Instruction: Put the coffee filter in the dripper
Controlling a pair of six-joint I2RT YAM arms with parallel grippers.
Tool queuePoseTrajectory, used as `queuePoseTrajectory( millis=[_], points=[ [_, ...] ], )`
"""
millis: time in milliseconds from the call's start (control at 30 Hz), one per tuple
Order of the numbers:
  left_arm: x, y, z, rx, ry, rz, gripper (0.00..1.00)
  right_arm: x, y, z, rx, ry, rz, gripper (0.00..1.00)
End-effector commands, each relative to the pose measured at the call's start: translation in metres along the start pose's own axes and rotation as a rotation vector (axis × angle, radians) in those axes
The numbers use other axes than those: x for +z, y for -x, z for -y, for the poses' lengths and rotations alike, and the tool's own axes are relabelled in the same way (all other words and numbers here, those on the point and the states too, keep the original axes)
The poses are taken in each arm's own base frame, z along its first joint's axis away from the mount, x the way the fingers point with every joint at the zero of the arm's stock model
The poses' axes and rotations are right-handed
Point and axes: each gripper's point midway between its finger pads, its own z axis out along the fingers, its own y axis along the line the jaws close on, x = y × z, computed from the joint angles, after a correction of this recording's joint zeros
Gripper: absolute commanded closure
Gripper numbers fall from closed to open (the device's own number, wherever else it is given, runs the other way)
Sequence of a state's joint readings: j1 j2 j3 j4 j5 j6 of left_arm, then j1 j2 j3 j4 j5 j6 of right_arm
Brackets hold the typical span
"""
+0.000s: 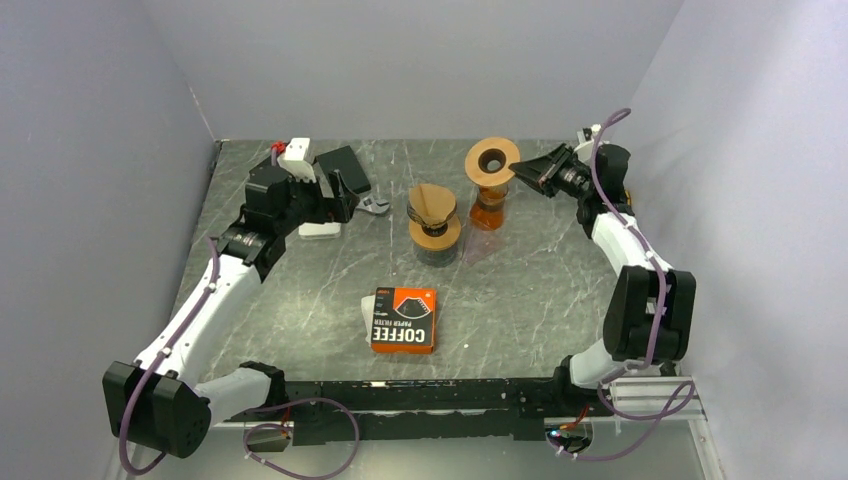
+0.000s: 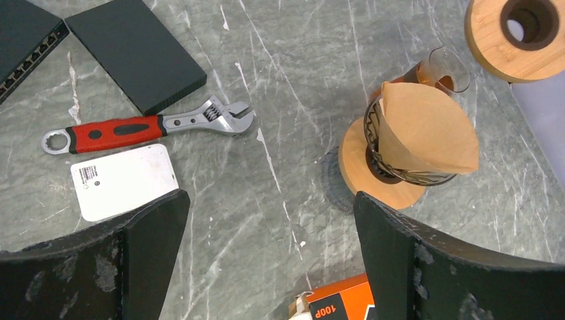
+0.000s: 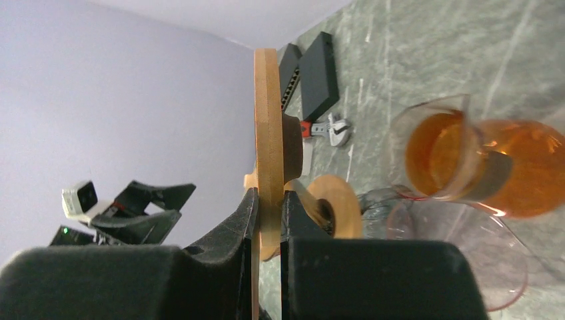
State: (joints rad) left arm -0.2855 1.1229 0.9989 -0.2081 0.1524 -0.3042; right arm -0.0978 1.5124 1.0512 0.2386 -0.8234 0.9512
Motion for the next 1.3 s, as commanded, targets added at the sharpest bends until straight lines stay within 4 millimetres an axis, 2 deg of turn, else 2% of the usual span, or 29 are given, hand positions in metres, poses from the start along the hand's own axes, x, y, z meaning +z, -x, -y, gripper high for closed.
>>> queuePoseTrajectory(
  millis=[0,333,567,833,867,967,1267],
  points=[
    [-0.003,0.000,-0.001,-0.015,0.011,0.015,0.00,0.002,0.009,0.017,0.081,0.023,0.009,1.00],
    [0.002,-0.012,-0.002,-0.036,0.009,-0.024,0.01,0.016,0.002,0.061,0.173,-0.035,-0.041,1.00],
    [0.002,-0.018,-0.002,-0.048,0.007,-0.047,0.01,0.018,0.003,0.077,0.204,-0.051,-0.037,1.00],
    [0.002,-0.024,-0.003,-0.054,0.006,-0.050,0.01,0.020,-0.005,0.096,0.232,-0.077,-0.045,1.00],
    [0.002,-0.024,-0.003,-0.055,0.004,-0.050,0.01,0.021,-0.006,0.097,0.234,-0.080,-0.048,0.99],
    [0.002,-0.025,-0.002,-0.062,0.003,-0.058,0.00,0.021,-0.007,0.101,0.241,-0.087,-0.052,0.88],
    [0.002,-0.025,-0.001,-0.067,-0.006,-0.055,0.01,0.019,-0.005,0.106,0.222,-0.142,-0.041,0.75]
  ],
)
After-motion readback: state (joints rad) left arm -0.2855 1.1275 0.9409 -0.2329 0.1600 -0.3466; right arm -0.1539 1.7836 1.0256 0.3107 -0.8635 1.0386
